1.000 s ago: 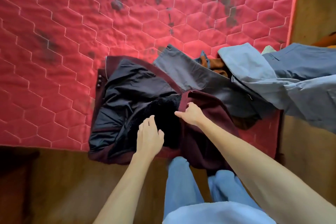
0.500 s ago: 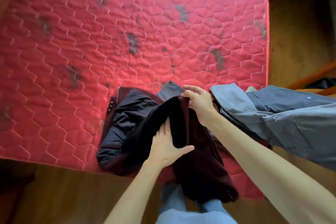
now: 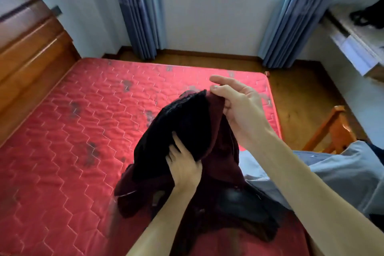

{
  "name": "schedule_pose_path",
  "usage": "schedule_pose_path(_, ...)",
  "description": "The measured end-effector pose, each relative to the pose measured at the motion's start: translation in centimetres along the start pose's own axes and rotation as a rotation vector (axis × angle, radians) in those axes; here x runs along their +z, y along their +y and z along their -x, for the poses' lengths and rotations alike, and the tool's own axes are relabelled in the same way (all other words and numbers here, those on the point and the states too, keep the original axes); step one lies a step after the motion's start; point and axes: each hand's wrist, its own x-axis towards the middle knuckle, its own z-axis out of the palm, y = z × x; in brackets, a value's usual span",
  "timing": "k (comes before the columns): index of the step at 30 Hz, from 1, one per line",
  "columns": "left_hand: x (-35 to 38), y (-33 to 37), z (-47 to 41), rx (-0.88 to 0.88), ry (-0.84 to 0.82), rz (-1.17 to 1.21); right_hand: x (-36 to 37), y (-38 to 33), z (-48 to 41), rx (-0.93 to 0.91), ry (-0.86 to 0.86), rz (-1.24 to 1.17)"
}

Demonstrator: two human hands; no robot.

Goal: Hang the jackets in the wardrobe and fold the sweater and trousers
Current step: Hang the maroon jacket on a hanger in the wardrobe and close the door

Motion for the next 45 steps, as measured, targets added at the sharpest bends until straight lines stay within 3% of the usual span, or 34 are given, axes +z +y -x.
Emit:
schedule_pose_path(3,-3.3,1.3,-2.7,0.116,-0.019,0.092,-1.5,-4.0,-0.1,-0.091,0.038,-0.086)
schedule_pose_path(6,-7.2,2.9,-5.5,0.275,-0.040,0.336,-4.3,-7.1,-1.2,-0.135,0.120,-0.144)
schedule_pose_path(10,-14.7,7.9,-8.5,0.440,0.067,0.531,-8.7,-8.3,-3.9,-0.154,0.199,-0.202)
schedule_pose_path(14,-21.2,11.8,-11.3,0.413,0.199,0.650,-12.2,-6.9,-5.4,-0.068,0.111,-0.121)
schedule_pose_path(17,-23.1,15.4,-12.6,0.381,0.173,0.673,-11.6,-5.4,-4.5,-0.148,0.003,0.330)
schedule_pose_path(19,-23.3,18.5,-13.1,0.323,0.118,0.722,-10.2,-4.4,-3.2,-0.248,-0.161,0.562)
schedule_pose_path(22,-23.4,22.6,-13.4,0.073,0.060,0.953,-8.3,-2.8,-1.0,-0.302,-0.260,0.883)
schedule_pose_path(24,-23.7,24.8,-13.1,-0.061,0.034,1.070,-7.3,-1.9,0.3,-0.240,-0.287,1.001)
schedule_pose_path(27,-24.4,27.1,-13.0,-0.103,0.011,1.171,-5.4,-0.7,0.7,-0.203,-0.190,1.074)
schedule_pose_path(32,-27.5,28.4,-13.8,-0.090,0.030,1.303,-4.8,-2.1,-3.0,-0.421,0.117,0.996)
schedule_pose_path(38,-32.8,25.9,-15.3,-0.078,0.097,1.383,-9.3,-10.2,-5.1,-0.711,0.231,1.098)
schedule_pose_path(41,-34.5,25.2,-15.9,-0.053,0.088,1.420,-10.9,-13.9,-6.2,-0.746,0.243,1.263)
schedule_pose_path(45,-37.0,26.8,-15.4,0.018,0.095,1.459,-11.0,-16.2,-7.1,-0.758,0.241,1.267)
